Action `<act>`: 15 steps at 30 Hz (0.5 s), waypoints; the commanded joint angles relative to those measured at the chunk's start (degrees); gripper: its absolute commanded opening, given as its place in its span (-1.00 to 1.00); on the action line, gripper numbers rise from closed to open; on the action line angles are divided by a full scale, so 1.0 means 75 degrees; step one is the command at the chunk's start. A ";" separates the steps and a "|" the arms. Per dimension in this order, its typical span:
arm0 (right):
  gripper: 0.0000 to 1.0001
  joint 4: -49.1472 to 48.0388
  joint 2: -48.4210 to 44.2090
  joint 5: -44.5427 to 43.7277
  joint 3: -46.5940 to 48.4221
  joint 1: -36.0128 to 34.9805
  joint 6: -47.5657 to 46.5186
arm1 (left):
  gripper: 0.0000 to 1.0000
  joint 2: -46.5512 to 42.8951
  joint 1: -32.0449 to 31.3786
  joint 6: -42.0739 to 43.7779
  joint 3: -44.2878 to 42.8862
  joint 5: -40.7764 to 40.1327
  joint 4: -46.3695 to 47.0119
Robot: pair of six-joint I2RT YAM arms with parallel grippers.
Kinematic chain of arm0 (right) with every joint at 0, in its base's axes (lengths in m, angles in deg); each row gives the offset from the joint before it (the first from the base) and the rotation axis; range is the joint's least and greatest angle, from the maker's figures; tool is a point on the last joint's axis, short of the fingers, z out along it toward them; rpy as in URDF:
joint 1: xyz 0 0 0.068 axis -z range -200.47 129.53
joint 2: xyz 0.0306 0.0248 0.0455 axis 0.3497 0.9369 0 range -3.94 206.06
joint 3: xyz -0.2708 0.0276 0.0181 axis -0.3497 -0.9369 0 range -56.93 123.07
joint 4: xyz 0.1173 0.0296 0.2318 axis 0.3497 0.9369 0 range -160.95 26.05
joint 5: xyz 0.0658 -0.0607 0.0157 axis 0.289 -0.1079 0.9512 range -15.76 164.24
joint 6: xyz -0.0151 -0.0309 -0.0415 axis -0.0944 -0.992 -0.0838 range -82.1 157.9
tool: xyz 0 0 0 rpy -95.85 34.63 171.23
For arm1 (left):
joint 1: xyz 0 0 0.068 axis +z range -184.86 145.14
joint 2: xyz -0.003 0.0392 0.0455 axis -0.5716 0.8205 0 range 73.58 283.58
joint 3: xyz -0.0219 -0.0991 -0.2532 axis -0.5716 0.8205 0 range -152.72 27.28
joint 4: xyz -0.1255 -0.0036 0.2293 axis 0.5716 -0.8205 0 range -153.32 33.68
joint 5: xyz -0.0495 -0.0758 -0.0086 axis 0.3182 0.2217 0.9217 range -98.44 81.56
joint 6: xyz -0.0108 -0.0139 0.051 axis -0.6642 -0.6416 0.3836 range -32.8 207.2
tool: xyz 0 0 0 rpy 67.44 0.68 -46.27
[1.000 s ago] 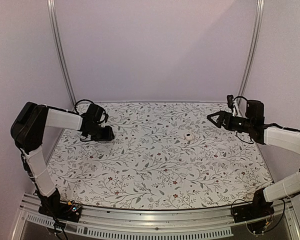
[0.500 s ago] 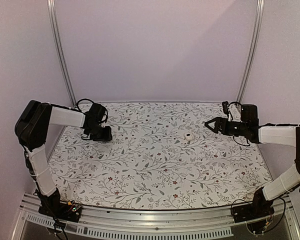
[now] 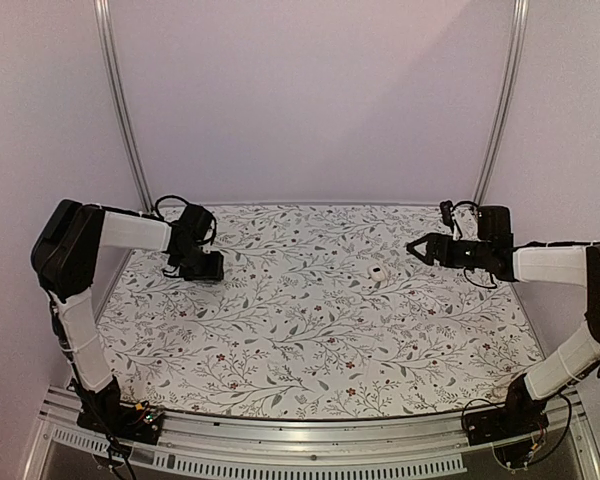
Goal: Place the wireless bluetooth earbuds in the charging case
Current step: Place the charging case with the earbuds at the center of the board.
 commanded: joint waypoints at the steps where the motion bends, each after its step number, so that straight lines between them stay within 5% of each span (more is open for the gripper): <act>1: 0.89 0.0100 0.0223 0.0077 0.0315 -0.0039 -0.0146 | 0.18 -0.0085 0.0087 0.0175 -0.0339 -0.0092 -0.0366; 15: 0.86 0.0857 0.0714 -0.0514 0.1271 -0.0344 -0.0326 | 0.57 -0.1397 -0.0075 0.0689 -0.0439 0.0136 -0.0574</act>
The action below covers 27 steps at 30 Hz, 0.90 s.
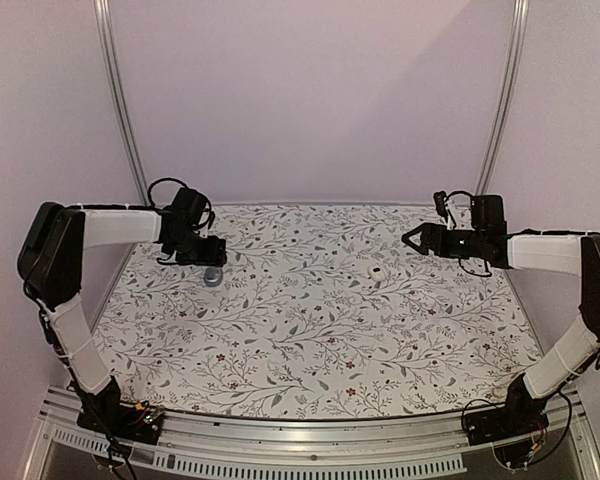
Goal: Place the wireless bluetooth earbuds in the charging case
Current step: Place the charging case with the earbuds at the center of the board, then pick up the charging case from the center of the board.
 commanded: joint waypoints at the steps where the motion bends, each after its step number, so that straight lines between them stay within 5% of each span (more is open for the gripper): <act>1: 0.86 0.0535 0.0343 -0.0406 0.0516 -0.0240 -0.0276 | 0.59 -0.0973 -0.0115 0.0304 -0.0039 0.0043 -0.0171; 27: 0.56 0.2512 0.3384 -0.3084 0.3043 -0.1722 -0.1577 | 0.64 -0.1887 -0.1249 0.0420 0.0554 -0.0131 0.0135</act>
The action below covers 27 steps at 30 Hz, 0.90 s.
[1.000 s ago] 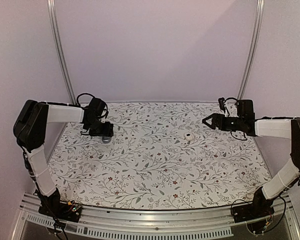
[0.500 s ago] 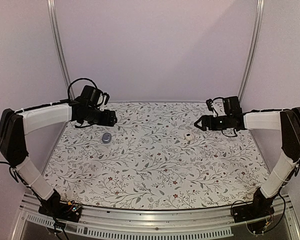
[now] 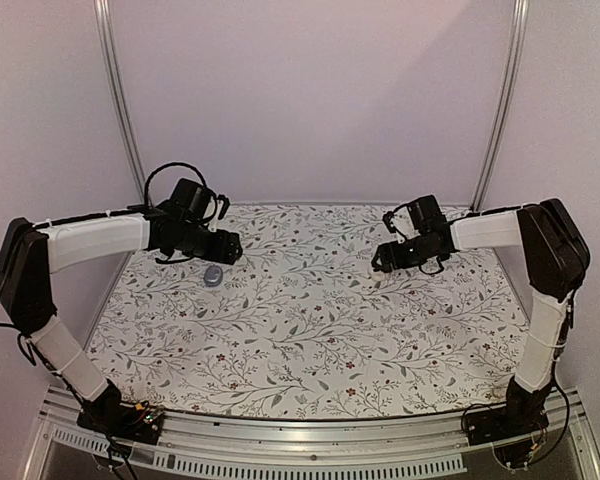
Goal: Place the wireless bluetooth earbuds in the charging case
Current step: Pick up the charging case from the center of the board.
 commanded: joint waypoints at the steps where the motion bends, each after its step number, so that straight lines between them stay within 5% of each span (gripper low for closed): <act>1: 0.55 0.0331 0.0414 -0.0502 0.0360 -0.0167 -0.0201 | 0.64 -0.0106 -0.0098 0.0111 0.0050 -0.0178 0.0036; 8: 0.44 0.0471 0.0894 -0.0795 0.0569 -0.0352 -0.0291 | 0.64 -0.0115 -0.0149 0.0134 0.0018 -0.0199 0.0100; 18: -0.04 0.0621 0.0865 -0.1114 0.0371 -0.0612 -0.0357 | 0.64 -0.0002 -0.0164 0.0182 -0.0088 -0.0246 0.0121; 27: -0.17 0.0570 0.0208 -0.0919 -0.0365 -0.0668 -0.0356 | 0.63 0.0029 -0.0164 0.0198 -0.0089 -0.0084 0.0243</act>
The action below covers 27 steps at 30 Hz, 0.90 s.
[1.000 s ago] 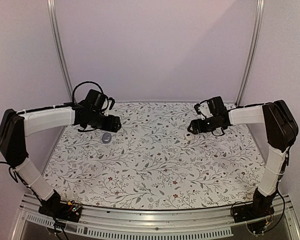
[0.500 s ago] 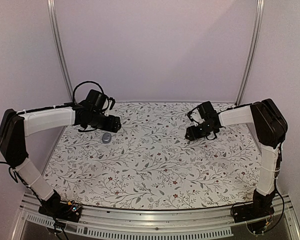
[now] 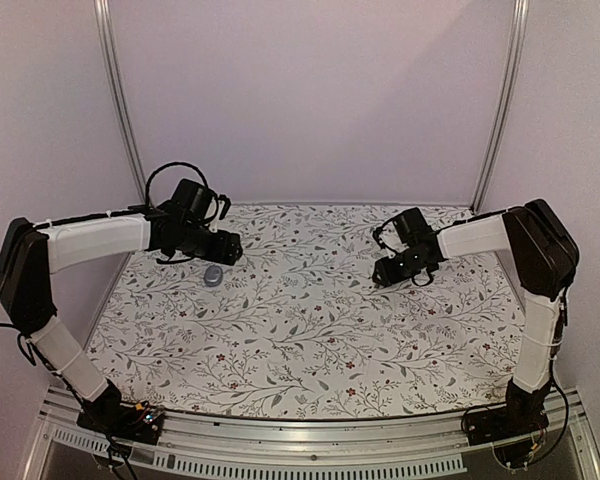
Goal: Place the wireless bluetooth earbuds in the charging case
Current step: Pick up the charging case from the center of the board.
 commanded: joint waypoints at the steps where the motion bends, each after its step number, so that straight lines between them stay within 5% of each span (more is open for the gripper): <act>1: -0.19 0.0361 -0.0455 0.0033 -0.0538 -0.0105 0.0002 | 0.63 0.0029 -0.0100 0.0110 -0.0096 0.0096 0.0251; 18: -0.32 0.0072 -0.0596 0.0631 -0.1113 -0.1269 -0.0357 | 0.68 -0.0309 -0.0085 0.0126 0.0386 0.0594 0.0827; 27: -0.31 0.0115 -0.2389 0.0422 -0.1267 -0.1908 -0.1227 | 0.62 -0.0751 -0.0089 0.0111 0.0769 0.2331 0.1009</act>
